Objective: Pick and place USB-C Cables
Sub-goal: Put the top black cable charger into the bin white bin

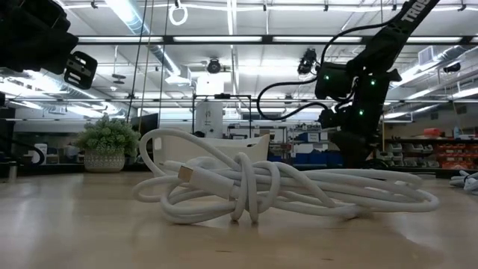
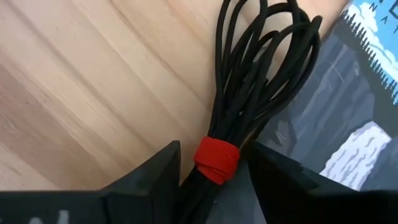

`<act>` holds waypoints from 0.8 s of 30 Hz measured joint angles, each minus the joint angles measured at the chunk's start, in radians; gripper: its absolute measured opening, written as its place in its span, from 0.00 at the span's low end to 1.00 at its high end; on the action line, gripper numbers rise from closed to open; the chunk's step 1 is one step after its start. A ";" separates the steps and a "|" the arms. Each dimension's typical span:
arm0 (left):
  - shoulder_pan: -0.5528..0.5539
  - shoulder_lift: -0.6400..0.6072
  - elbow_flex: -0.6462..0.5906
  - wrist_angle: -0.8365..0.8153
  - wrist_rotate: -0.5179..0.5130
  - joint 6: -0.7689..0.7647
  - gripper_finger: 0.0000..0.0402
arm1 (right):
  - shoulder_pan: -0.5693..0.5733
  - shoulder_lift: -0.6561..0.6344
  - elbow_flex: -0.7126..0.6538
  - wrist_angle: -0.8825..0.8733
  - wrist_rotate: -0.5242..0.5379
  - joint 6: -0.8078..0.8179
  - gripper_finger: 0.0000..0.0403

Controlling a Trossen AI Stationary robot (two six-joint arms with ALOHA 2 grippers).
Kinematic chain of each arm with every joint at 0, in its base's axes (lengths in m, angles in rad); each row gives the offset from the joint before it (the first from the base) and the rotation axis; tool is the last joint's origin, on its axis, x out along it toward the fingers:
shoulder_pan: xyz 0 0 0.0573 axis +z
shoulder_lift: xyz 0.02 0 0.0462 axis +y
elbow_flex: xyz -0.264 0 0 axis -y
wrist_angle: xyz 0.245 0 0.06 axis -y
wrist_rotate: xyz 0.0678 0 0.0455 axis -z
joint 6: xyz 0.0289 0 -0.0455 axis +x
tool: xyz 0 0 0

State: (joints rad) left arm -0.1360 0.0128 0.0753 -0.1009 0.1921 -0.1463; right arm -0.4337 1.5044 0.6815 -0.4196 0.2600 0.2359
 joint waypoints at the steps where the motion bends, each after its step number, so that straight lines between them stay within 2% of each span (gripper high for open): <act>1: 0.000 0.000 0.000 0.000 0.000 0.000 0.06 | 0.000 -0.004 0.000 -0.001 0.000 0.000 0.44; 13: 0.000 0.000 0.000 0.000 0.000 0.000 0.06 | -0.027 -0.012 0.000 -0.001 0.001 -0.039 0.15; 20: 0.000 0.000 0.000 0.000 0.000 0.000 0.06 | 0.012 -0.012 0.038 -0.032 -0.008 -0.054 0.17; 24: 0.000 0.000 0.000 0.000 0.000 0.000 0.06 | 0.078 -0.012 0.120 -0.059 0.058 -0.062 0.18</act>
State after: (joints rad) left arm -0.1360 0.0128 0.0753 -0.1013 0.1921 -0.1467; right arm -0.3554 1.4921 0.8012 -0.4790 0.3178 0.1735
